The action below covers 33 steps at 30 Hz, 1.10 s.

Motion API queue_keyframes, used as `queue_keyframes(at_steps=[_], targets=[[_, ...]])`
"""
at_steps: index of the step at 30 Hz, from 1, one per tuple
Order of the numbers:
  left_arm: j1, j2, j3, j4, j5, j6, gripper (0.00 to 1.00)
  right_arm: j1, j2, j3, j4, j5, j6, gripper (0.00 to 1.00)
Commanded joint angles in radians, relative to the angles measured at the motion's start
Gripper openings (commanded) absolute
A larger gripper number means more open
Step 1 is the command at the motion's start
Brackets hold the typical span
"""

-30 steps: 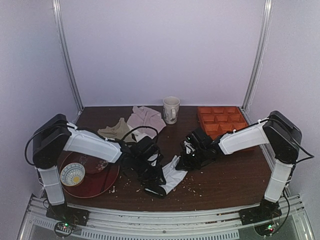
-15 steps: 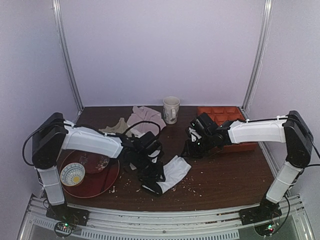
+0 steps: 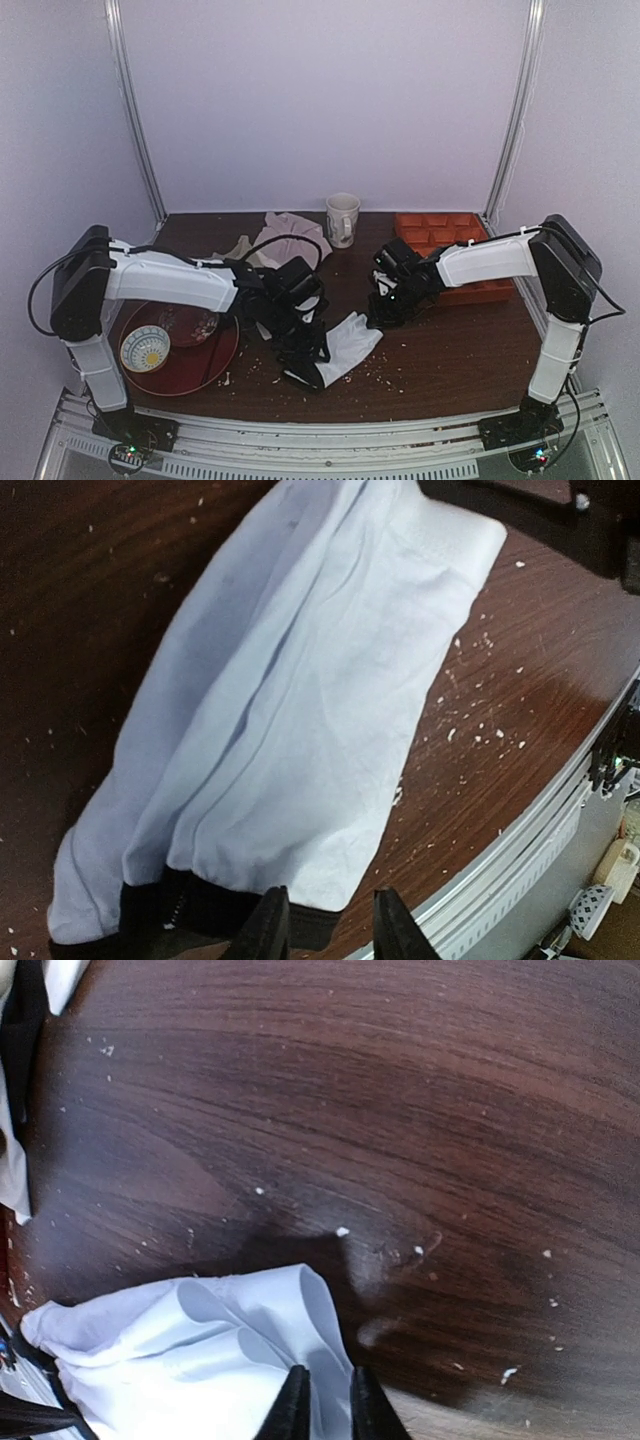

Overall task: Roll the underwear
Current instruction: Rotate the underwear at the center of the board.

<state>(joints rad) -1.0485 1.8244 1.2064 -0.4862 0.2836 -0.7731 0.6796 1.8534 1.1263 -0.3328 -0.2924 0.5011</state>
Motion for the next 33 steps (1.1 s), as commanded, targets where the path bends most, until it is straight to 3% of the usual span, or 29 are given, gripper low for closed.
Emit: queue_keyframes(at_steps=[1, 5, 8, 20, 25, 29, 33], targets=[[-0.008, 0.052, 0.013, -0.043, -0.013, -0.015, 0.35, -0.002, -0.025, -0.050, 0.032, -0.039, 0.015, 0.10], [-0.008, 0.093, 0.026, -0.101, -0.050, 0.024, 0.24, 0.018, -0.085, -0.130, 0.057, -0.045, 0.049, 0.10], [-0.007, 0.117, 0.043, -0.147, -0.102, 0.063, 0.21, 0.048, -0.130, -0.186, 0.071, -0.040, 0.080, 0.10], [0.056, 0.127, 0.101, -0.189, -0.231, 0.310, 0.26, 0.219, -0.272, -0.351, 0.205, 0.016, 0.307, 0.10], [0.076, 0.104, 0.137, -0.204, -0.252, 0.417, 0.28, 0.248, -0.332, -0.364, 0.174, 0.063, 0.336, 0.11], [0.076, 0.035, 0.159, -0.233, -0.233, 0.386, 0.29, 0.243, -0.393, -0.342, 0.074, 0.124, 0.297, 0.13], [0.076, -0.069, 0.123, -0.247, -0.210, 0.250, 0.32, 0.206, -0.445, -0.329, 0.033, 0.147, 0.256, 0.15]])
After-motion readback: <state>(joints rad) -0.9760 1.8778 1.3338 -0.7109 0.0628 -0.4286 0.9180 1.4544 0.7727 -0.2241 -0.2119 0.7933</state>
